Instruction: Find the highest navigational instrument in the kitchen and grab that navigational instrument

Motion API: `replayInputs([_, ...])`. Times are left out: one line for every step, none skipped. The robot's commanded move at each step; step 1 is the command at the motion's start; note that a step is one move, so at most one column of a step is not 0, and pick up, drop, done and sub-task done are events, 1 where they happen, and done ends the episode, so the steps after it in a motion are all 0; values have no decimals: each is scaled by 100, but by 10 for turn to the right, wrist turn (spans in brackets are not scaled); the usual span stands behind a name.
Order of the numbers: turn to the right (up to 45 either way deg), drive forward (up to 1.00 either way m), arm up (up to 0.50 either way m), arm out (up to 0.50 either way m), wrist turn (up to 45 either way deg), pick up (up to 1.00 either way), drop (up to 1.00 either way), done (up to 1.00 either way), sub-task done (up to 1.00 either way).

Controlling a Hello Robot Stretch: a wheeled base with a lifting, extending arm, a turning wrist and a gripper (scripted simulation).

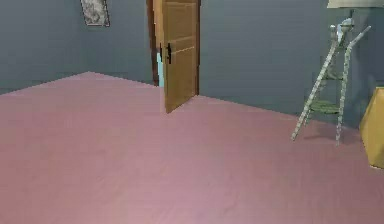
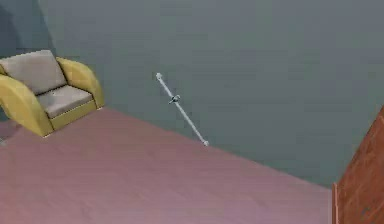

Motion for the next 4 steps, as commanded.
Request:
replayInputs([-150,0,0,0,0,0,0,0,0])
replayInputs([0,100,0,0,0,0,0,0,0])
replayInputs([0,100,0,0,0,0,0,0,0])
replayInputs([-30,0,0,0,0,0,0,0,0])
